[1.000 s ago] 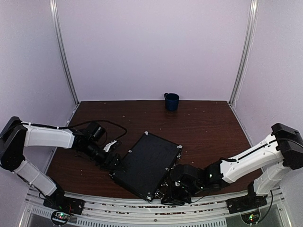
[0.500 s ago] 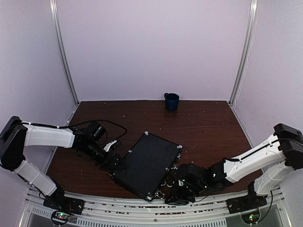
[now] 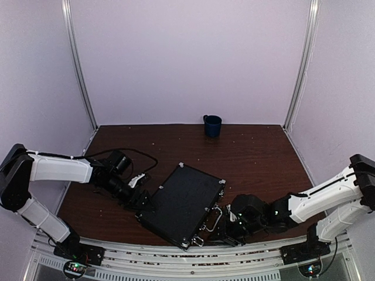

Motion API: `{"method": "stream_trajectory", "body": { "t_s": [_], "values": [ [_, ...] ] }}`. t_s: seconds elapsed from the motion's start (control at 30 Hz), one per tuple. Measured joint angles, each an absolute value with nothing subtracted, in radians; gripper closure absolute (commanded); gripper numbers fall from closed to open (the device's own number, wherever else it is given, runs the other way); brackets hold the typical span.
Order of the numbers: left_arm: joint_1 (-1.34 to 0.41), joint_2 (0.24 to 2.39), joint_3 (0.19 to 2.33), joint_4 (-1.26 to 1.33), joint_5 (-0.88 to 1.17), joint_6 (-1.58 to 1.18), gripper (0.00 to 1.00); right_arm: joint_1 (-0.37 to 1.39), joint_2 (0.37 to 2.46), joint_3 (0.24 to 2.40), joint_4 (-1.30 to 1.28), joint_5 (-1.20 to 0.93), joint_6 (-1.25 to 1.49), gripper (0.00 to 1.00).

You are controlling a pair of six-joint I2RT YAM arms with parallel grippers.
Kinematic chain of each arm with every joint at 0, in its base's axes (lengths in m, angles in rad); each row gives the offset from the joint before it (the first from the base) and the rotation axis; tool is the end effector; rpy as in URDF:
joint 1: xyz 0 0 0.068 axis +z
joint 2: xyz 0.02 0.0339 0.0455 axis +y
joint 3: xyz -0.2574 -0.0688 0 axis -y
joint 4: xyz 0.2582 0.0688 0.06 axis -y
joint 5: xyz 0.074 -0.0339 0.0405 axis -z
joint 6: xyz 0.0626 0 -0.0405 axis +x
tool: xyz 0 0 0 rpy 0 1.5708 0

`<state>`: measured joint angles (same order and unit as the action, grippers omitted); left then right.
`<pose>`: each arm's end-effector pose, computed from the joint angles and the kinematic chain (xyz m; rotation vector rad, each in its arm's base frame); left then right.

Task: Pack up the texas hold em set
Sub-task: Press the left-side button of the box at the center of the board.

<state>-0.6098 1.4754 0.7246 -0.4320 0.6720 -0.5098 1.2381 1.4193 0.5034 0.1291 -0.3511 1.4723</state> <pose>0.2004 -0.1876 0.1236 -0.3411 -2.8647 1.1520 0.0710 0.2715 0.1057 -0.1200 -2.7309 -1.2043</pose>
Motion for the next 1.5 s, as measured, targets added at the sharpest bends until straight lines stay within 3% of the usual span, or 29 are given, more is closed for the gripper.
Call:
{"method": "stream_trajectory", "body": {
  "t_s": [0.37,1.17,1.5],
  "values": [
    [-0.610,1.475,0.725,-0.432,0.672,-0.506,0.23,1.237,1.522,0.539,0.209,-0.381,1.463,0.89],
    [-0.608,1.476,0.725,-0.447,0.657,-0.500,0.27,1.228,1.646,0.617,0.200,-0.406,1.399,0.90],
    [-0.608,1.488,0.725,-0.445,0.659,-0.491,0.27,1.227,1.578,0.587,0.213,-0.434,1.381,0.80]
  ]
}}
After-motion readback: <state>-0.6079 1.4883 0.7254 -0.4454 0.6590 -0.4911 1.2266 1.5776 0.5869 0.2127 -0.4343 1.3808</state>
